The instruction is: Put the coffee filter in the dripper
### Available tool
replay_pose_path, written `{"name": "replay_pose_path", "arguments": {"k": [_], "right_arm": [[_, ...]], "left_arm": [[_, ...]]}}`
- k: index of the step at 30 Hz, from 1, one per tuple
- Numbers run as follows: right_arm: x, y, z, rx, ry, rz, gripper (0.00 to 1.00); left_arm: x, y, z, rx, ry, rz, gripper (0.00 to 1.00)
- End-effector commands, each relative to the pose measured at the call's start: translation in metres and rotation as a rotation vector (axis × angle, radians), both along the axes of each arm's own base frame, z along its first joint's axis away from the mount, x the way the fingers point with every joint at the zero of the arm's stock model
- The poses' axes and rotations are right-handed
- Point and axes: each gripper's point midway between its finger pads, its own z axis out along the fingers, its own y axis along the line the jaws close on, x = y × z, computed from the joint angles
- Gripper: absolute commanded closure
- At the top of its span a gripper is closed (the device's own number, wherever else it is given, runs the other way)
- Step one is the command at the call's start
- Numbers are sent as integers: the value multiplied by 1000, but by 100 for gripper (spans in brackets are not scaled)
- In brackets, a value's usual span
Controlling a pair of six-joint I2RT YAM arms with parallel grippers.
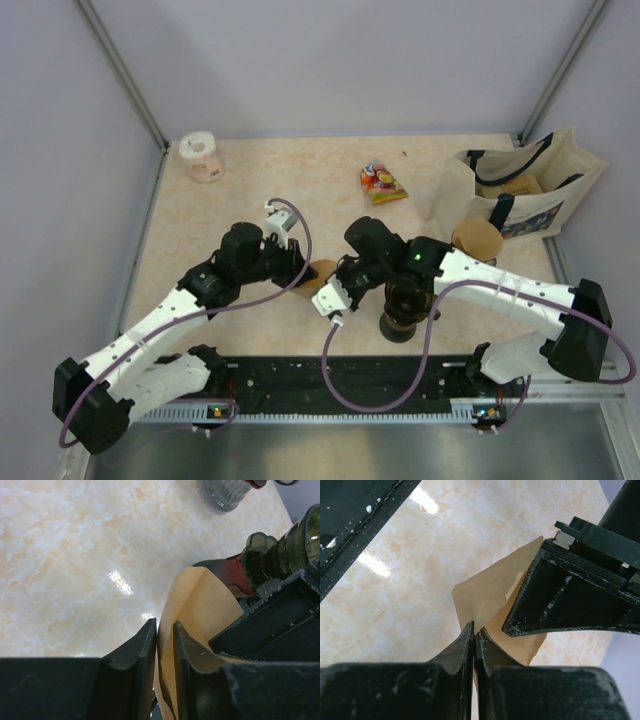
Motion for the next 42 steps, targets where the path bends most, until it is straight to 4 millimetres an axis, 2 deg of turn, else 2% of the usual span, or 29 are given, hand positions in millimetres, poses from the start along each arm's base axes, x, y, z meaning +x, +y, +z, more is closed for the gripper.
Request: {"name": "replay_pose_path", "arguments": {"k": [1, 4, 6, 10, 18, 24, 29, 32, 33, 34, 36, 37, 40, 42], "right_arm": [[-18, 5, 21, 45, 39, 68, 100], [-27, 0, 13, 19, 91, 61, 100], [-33, -4, 6, -7, 113, 57, 100], [-41, -11, -3, -41, 142, 44, 100], [-51, -27, -6, -70, 166, 35, 100], [-58, -40, -4, -77, 161, 51, 100], [-61, -41, 7, -33, 122, 83, 98], [-54, -37, 19, 13, 85, 60, 86], [-49, -34, 26, 36, 69, 37, 79], [-42, -30, 34, 68, 69, -18, 66], [-25, -17, 60, 169, 42, -108, 51], [-21, -14, 72, 203, 27, -127, 2], [-10, -5, 115, 360, 8, -188, 1], [3, -3, 150, 531, 44, -314, 1]], "left_arm": [[17, 0, 12, -10, -99, 43, 78], [25, 3, 16, -8, -136, 81, 94], [35, 10, 17, 13, -161, 138, 100], [49, 24, 15, 68, -183, 237, 100], [56, 33, 19, 88, -223, 284, 100], [51, 25, 19, 81, -227, 224, 100], [53, 23, 23, 62, -237, 229, 100], [54, 22, 29, 44, -249, 229, 100], [54, 21, 31, 41, -253, 229, 100], [55, 23, 33, 38, -259, 239, 100], [57, 26, 36, 41, -268, 262, 100], [59, 28, 38, 42, -276, 280, 100], [69, 42, 46, 51, -307, 376, 100], [75, 54, 53, 51, -328, 454, 100]]}}
